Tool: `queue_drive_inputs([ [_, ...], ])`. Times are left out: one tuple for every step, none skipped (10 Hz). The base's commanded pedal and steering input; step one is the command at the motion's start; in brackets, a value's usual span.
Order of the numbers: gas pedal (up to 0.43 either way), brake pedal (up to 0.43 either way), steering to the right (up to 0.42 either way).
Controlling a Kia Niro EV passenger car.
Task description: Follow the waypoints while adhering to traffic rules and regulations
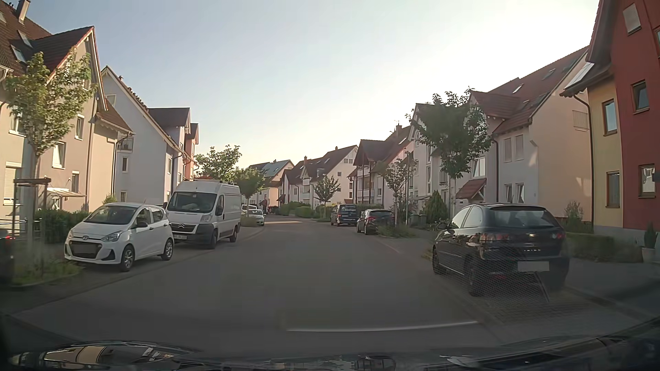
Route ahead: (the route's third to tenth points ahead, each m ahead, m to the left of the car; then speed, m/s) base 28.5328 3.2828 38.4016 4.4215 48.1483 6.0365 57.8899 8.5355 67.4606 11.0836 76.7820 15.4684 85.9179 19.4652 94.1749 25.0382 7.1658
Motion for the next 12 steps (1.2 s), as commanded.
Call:
queue_drive_inputs([
  [0.067,0.0,0.002],
  [0.067,0.0,0.002],
  [0.067,0.0,0.002],
  [0.067,0.0,0.001],
  [0.067,0.0,0.001],
  [0.067,0.0,0.0],
  [0.067,0.0,-0.002],
  [0.067,0.0,-0.004],
  [0.067,0.0,-0.004],
  [0.067,0.0,-0.004],
  [0.067,0.0,-0.004],
  [0.067,0.0,-0.005],
])
